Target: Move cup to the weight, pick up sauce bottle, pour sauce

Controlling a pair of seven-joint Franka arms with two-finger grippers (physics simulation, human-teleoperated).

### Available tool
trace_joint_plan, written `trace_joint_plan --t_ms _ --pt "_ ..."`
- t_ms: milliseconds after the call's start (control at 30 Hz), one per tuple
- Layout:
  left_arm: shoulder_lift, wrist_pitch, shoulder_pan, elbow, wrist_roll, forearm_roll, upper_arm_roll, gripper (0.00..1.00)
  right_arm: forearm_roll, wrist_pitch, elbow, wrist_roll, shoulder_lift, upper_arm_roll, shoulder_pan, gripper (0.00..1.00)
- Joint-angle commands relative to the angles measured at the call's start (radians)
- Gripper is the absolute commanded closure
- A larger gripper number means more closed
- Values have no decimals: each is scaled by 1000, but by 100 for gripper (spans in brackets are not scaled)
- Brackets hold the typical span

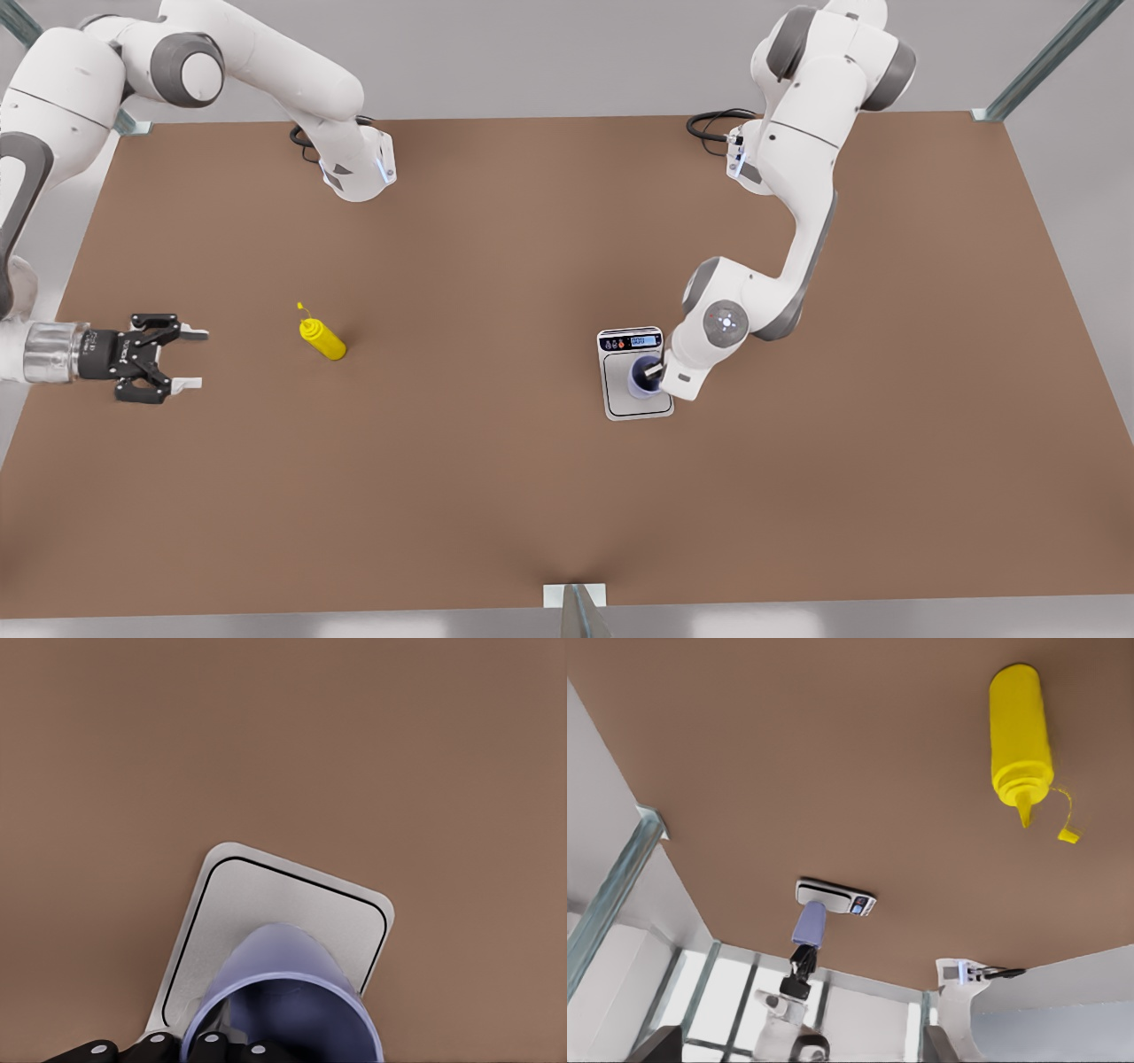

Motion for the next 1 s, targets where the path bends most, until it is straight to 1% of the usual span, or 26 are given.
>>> trace_joint_plan --t_ms 0,33,67,100,167,200,233,267,300,333,433,500,533,633,667,700,733,767,800,833,867,900,933,967 --pt "1 3 0 -2 4 -91 0 75 2 13 -49 -27 -14 0 -9 0" --pt "1 3 0 -2 6 -91 0 72 26 54 -175 -107 -45 -14 -21 0" --pt "1 5 0 -2 7 -89 1 66 28 60 -233 -153 -42 -24 -21 0" --pt "-1 3 0 -2 7 -89 1 50 28 73 -284 -222 -39 -73 -23 0" --pt "-2 3 0 -2 7 -89 1 22 28 79 -341 -331 -28 -142 -21 0" --pt "-2 3 0 -2 7 -89 1 15 28 113 -387 -377 -24 -150 -23 0" --pt "-2 3 2 -2 6 -89 1 10 39 140 -416 -414 -7 -150 -21 0" --pt "-4 3 2 -2 4 -91 1 7 66 154 -419 -423 18 -150 -21 0" --pt "-9 -3 2 -2 4 -91 1 1 74 165 -424 -432 45 -149 -23 0" --pt "-12 -9 2 0 3 -91 1 1 74 186 -424 -506 62 -144 -16 0" --pt "-13 -17 2 15 1 -92 1 1 71 209 -424 -570 111 -126 -7 0" --pt "-24 -37 2 28 -2 -89 1 0 72 231 -421 -599 130 -98 -6 0" --pt "-38 -103 2 54 -2 -83 4 0 72 231 -422 -607 131 -78 -4 0" --pt "-56 -300 3 161 3 -72 21 0 72 231 -428 -586 147 -78 -4 0" --pt "-82 -388 5 193 15 -36 38 0 72 229 -428 -563 147 -78 -6 0" --pt "-105 -510 21 259 125 -29 72 0 72 226 -428 -530 148 -78 -7 0" --pt "-122 -653 21 345 305 -28 153 0 72 225 -430 -512 157 -78 -9 0" --pt "-154 -733 21 377 499 -26 234 0 72 225 -428 -491 159 -78 -10 0" --pt "-200 -791 21 377 713 -26 331 0 74 223 -427 -457 165 -78 -13 0" --pt "-234 -827 21 377 768 17 374 0 75 223 -428 -445 173 -78 -16 0" --pt "-274 -844 35 370 805 73 371 0 75 225 -427 -420 177 -78 -18 0" --pt "-317 -857 133 341 797 95 266 0 105 220 -428 -406 182 -78 -18 0" --pt "-361 -848 187 301 794 122 196 0 105 218 -430 -405 191 -78 -16 0" --pt "-398 -841 189 258 793 142 193 0 103 217 -439 -406 193 -78 -13 0"
